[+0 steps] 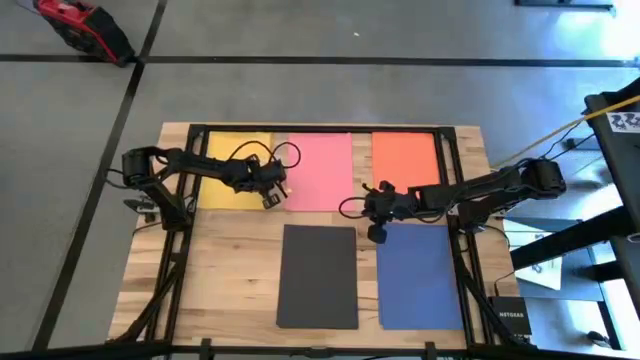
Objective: Organize paper
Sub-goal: Adjust the papers on the table
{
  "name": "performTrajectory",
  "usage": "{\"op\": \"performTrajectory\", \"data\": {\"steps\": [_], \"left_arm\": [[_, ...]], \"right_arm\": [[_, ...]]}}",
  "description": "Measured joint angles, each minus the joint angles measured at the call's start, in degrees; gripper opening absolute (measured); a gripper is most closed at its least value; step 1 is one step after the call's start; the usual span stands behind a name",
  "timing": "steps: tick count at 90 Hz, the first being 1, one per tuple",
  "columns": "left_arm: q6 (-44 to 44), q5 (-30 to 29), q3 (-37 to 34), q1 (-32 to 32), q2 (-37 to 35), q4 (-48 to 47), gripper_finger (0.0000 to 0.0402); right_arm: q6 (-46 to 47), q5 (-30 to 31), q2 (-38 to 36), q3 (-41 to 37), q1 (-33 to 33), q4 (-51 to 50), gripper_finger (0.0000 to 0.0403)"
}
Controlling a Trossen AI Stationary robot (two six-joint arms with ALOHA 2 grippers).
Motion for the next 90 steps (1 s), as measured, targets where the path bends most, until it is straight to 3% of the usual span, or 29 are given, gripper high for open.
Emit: {"op": "performTrajectory", "data": {"steps": [18, 46, 65, 76, 90], "left_arm": [[-0.11, 0.42, -0.28, -2.30, -4.11, -0.77, 0.0000], [-3.13, 2.59, -0.21, -8.96, -15.54, 2.90, 0.0000], [-2.10, 5.15, -4.77, -15.62, -23.35, 18.79, 0.0000], [-0.97, 9.74, -10.01, -18.30, -27.51, 26.61, 0.0000], [-2.84, 11.06, -18.21, -21.75, -33.17, 32.40, 0.0000]], "right_arm": [[0.02, -3.06, -0.09, 0.00, 0.00, -0.03, 0.0003], [-1.68, -2.91, -0.24, 0.00, 0.00, 0.00, 0.0003], [-1.73, -2.88, -0.24, 0.00, 0.00, -0.02, 0.0003], [-3.06, -2.82, -0.24, 0.00, 0.00, -0.02, 0.0003], [-3.53, -2.80, -0.63, -0.05, 0.00, -0.42, 0.0003]]}}
